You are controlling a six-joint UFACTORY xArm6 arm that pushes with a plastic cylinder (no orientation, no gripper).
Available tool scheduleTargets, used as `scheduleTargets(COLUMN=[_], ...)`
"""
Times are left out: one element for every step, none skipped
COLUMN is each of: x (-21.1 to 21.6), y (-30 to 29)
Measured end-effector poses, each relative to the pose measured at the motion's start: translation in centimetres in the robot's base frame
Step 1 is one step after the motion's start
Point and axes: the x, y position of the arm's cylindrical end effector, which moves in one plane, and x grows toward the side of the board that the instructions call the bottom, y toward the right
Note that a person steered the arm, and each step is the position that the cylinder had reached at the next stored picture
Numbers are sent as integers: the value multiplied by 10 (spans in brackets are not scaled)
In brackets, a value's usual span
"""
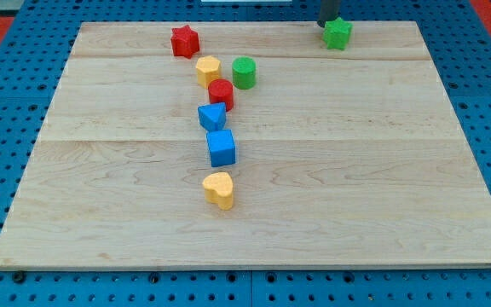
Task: Slide red circle left a bit
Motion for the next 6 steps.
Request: scheduleTargets(x=[8, 8, 38, 98, 148, 162], y=[4, -24, -57, -57, -64, -112])
